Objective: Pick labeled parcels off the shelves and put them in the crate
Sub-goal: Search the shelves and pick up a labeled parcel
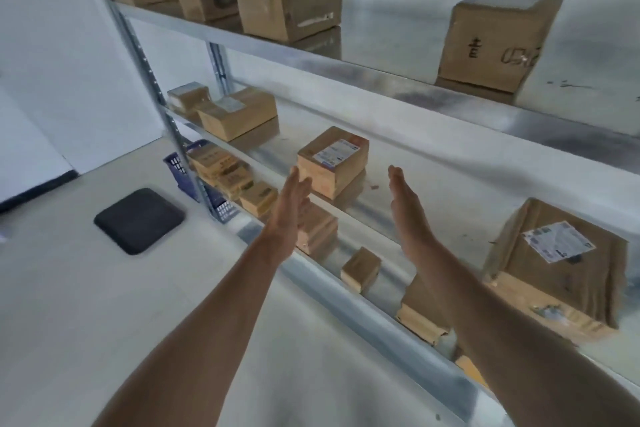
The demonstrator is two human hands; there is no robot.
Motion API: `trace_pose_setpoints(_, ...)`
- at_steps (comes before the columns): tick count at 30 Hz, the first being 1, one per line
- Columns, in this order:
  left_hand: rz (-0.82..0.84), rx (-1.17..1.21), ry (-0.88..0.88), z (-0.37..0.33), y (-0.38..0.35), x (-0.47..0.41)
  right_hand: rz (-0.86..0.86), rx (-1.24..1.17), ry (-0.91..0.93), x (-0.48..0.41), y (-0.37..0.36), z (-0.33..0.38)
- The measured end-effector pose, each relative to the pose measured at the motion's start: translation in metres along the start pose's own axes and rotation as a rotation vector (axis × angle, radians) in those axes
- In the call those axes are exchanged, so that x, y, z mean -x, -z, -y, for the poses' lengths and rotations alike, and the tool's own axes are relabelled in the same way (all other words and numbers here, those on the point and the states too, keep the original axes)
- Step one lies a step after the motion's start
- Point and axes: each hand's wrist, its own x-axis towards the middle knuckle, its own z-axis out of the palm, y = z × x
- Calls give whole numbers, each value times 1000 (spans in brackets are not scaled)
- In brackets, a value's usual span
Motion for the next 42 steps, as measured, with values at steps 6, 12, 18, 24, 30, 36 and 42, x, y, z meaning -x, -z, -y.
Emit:
trace_pose_setpoints(6, -21, 12, 45, -7, 136, -9, 70, -19, 39, 9, -141, 30)
trace_pose_setpoints(12, -49, 26, 57, -17, 234, -14, 147, -34, 1, -1, -245, 40)
trace_pose_setpoints(18, -129, 4, 84, -9, 310, -44, 262, -5, -63, -33, -332, 35)
trace_pose_setpoints(24, -209, -47, 157, -19, 377, -105, 306, -2, -70, -99, -426, 26)
trace_pose_setpoints(30, -259, -77, 234, -48, 440, -174, 293, -81, -156, -172, -500, 44)
trace_pose_setpoints(36, -287, -70, 297, -63, 496, -234, 360, -50, -172, -236, -563, 36)
trace_pose_setpoints(42, -240, -74, 327, -69, 561, -306, 304, -44, -213, -292, -627, 33)
